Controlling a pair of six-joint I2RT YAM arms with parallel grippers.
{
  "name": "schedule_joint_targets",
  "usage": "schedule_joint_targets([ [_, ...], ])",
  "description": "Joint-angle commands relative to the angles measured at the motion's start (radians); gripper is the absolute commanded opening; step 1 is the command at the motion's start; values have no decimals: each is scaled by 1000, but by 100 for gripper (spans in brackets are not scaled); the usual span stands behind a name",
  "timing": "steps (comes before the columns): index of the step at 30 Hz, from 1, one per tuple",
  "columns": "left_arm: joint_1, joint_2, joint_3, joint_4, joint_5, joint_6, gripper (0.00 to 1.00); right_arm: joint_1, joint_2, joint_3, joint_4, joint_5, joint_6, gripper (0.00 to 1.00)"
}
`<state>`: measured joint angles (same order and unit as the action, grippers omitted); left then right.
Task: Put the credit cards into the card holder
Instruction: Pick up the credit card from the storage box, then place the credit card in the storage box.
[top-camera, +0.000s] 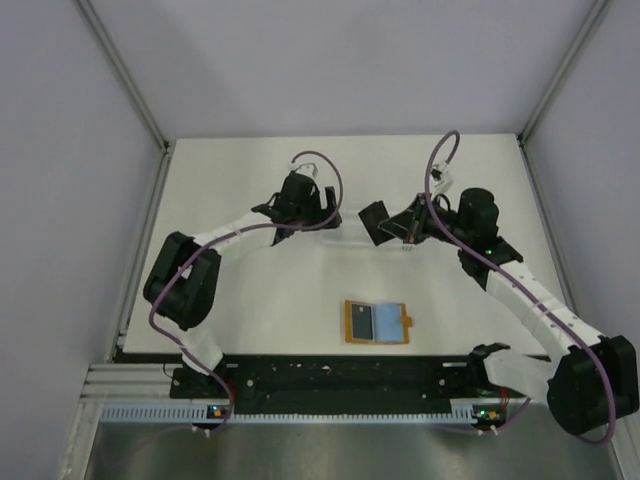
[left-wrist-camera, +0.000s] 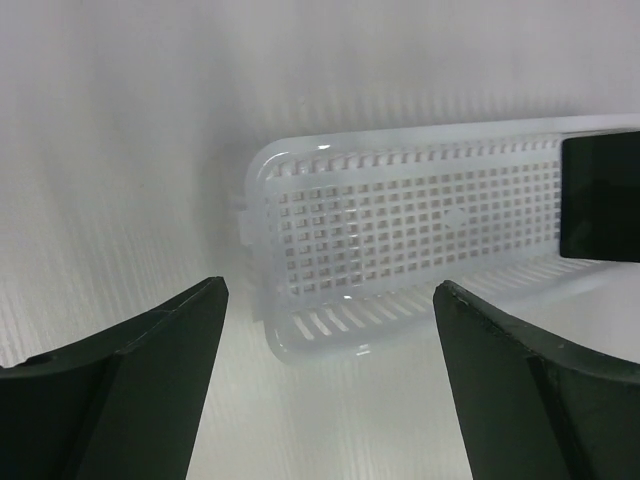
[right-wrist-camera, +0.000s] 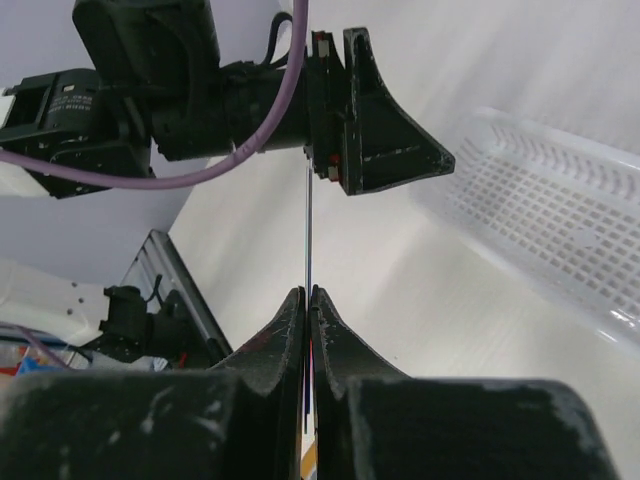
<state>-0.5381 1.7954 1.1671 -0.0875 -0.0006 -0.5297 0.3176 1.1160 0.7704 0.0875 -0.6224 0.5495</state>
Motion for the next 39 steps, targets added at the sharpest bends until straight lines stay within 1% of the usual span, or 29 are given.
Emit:
schedule_joint_targets([
  [1,4,-137,-21,22,36,-12,91,-6,-79,-43,161,-115,69,0],
  [5,6,-206,-58,23,34,-19,90,-6,-108,-77,196,-126,102,0],
  [10,6,-312,-118,60,65,-55,89,-5,-125,-95,185,-76,151,0],
  [15,9,-453,-249,231,165,-142,89,-6,-160,-157,271,15,292,0],
  [17,9,-496,-296,316,189,-162,89,-5,-177,-161,239,87,316,0],
  [19,9,-519,-297,319,198,-168,89,-5,-199,-149,169,166,305,0],
  [20,10,-521,-297,322,203,-173,89,-8,-199,-145,156,176,299,0],
  [23,9,-524,-308,379,247,-208,89,-6,-177,-137,198,123,334,0],
  [29,9,-539,-377,615,362,-357,88,-9,-121,-178,392,50,503,0],
  [35,9,-535,-415,795,419,-480,85,-8,-47,-204,633,-29,681,0],
  [39,9,-510,-422,891,439,-548,82,-6,-27,-214,692,-48,722,0],
])
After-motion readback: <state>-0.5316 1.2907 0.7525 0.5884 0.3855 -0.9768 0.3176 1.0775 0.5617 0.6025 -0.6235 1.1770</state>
